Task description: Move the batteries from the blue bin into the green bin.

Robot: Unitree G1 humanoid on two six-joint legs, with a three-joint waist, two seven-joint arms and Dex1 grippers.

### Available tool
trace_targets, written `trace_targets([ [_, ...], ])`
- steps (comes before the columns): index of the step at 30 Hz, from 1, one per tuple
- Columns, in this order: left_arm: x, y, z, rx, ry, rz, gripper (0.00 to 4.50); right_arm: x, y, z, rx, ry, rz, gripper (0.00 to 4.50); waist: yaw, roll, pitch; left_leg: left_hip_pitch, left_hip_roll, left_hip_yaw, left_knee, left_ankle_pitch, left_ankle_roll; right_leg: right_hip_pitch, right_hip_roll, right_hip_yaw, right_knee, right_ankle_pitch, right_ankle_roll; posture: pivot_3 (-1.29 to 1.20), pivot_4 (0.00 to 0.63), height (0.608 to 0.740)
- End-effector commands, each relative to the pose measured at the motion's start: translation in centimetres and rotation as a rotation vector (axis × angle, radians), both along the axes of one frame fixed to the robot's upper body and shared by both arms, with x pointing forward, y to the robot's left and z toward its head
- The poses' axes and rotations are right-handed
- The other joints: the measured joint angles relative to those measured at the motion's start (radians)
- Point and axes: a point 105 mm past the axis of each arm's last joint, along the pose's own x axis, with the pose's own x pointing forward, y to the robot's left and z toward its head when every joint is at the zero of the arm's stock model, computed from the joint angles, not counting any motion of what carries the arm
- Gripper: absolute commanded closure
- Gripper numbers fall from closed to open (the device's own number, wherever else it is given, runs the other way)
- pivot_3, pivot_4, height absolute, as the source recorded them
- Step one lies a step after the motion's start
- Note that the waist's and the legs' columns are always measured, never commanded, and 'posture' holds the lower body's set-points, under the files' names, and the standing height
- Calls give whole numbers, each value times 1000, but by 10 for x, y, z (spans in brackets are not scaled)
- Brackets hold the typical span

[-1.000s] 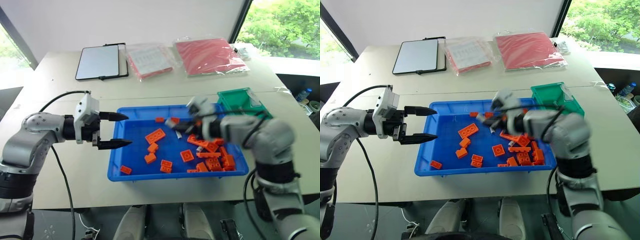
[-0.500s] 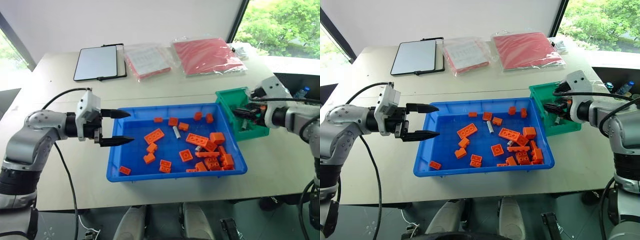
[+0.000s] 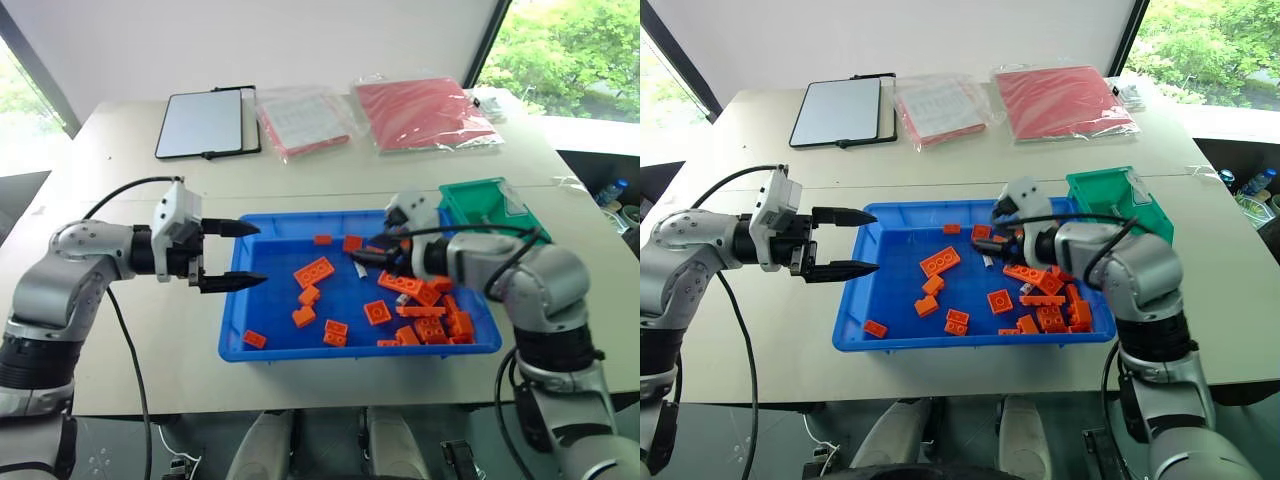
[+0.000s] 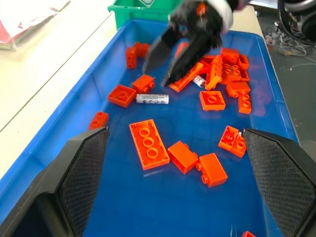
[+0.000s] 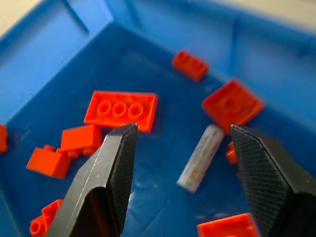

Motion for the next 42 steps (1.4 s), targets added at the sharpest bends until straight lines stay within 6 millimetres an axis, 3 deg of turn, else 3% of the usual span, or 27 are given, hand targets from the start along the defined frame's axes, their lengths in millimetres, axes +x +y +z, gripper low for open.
trace_targets([
  [1, -4, 2, 12, 5, -51, -3, 0, -1, 3, 4, -9, -32, -7, 1465, -1, 0, 0, 0, 0, 0, 0, 0, 0, 0, 0, 0, 0, 0, 0, 0, 150, 735],
  [12, -4, 1, 14, 1, -57, 3, 0, 8, 12, -17, 4, 4, -27, 1465, -4, 0, 0, 0, 1, 0, 0, 0, 0, -1, 1, 0, 1, 0, 0, 0, 150, 735],
  [16, -2, 1, 16, -1, -62, 4, 0, 8, 14, -20, -7, -3, -29, 2763, -4, 0, 0, 1, 1, 0, 0, 0, 0, 0, 1, 0, 1, 0, 0, 0, 150, 735],
  [19, -1, 0, 16, -3, -63, 4, 0, 6, 11, -5, 1, -37, -22, 4290, -4, 0, 0, 1, 1, 0, 0, 0, 0, 0, 1, 0, 1, 0, 0, 0, 150, 735],
  [20, -1, 0, 16, -3, -64, 3, 0, 4, 10, 5, 13, -59, -15, 4421, -4, 0, 0, 1, 1, 0, 0, 0, 0, 0, 1, 0, 1, 0, 0, 0, 150, 735],
  [24, -1, 1, 14, -4, -63, 4, 0, 0, -7, 66, 99, -159, -19, 4421, -3, 0, 0, 0, 1, 0, 0, 0, 0, -1, 1, 0, 1, 0, 0, 0, 150, 735],
  [28, 0, 1, 12, -5, -60, 6, 0, 15, -76, 110, 30, -265, -230, 4421, 8, 0, 0, 0, 0, 0, 0, 0, 0, 0, 1, 0, 1, 0, 0, 0, 150, 735],
  [31, 1, 0, 11, -8, -59, 1, 0, 19, -129, 111, -51, -261, -378, 4421, 17, 0, 0, 0, 0, 0, 1, -1, 1, 2, 1, -1, -2, 0, 0, 0, 150, 735],
  [35, 3, -2, 13, -11, -62, -5, 0, 22, -167, 88, -131, -229, -467, 4421, 8, 0, 0, 1, 1, 3, 1, -2, 3, 2, 0, -1, -2, 0, 0, 0, 150, 735],
  [36, 3, -2, 13, -11, -63, -7, 0, 23, -173, 82, -143, -225, -487, 3395, 1, 0, 0, 0, 1, 4, 1, -2, 3, 1, 0, 0, -1, 0, 0, 0, 150, 735],
  [38, 4, -2, 14, -11, -65, -9, 0, 26, -176, 74, -158, -232, -498, 2719, -7, 0, 1, 1, 2, 5, 1, -2, 3, 1, 0, 0, 0, 0, 0, 0, 150, 735],
  [40, 3, -2, 15, -10, -67, -12, 0, 28, -166, 77, -166, -290, -451, 1720, -9, 0, 1, 1, 2, 7, 2, -2, 3, 0, 0, 2, 1, 0, 0, 0, 150, 735],
  [42, 3, -2, 17, -9, -66, -14, 0, 26, -143, 87, -125, -357, -354, 1720, -10, 0, 1, 1, 2, 8, 2, -2, 3, 0, 0, 3, 1, 0, 1, 0, 150, 735],
])
